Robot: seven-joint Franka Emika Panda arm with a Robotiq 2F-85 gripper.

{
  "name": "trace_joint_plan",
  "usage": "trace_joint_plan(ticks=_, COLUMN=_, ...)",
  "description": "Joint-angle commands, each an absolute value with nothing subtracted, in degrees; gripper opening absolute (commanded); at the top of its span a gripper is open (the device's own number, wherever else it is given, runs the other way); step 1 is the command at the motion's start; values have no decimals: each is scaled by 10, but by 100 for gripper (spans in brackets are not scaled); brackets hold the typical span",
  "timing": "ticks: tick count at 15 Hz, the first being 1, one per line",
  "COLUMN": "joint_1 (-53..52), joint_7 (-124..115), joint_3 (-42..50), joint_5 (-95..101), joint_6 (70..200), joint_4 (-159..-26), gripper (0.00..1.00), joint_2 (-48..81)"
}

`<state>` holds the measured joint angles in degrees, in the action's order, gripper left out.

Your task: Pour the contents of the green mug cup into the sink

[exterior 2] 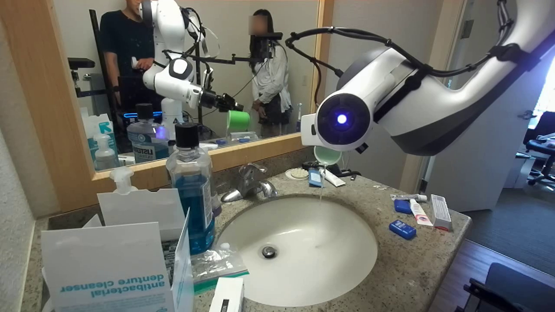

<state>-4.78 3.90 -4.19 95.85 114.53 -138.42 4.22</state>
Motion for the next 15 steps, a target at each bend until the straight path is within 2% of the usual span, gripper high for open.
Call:
trace_joint_plan(ticks=1, joint_1=-54, joint_7=14, joint_3=-50, joint_5=982, joint_6=1112, joint_4=-1404, gripper=8, joint_2=23)
trace_joint_plan(ticks=15, joint_1=-64, joint_7=3, joint_3=-63, joint_5=993, joint_6=1059, joint_4=-1411, gripper=8, joint_2=23)
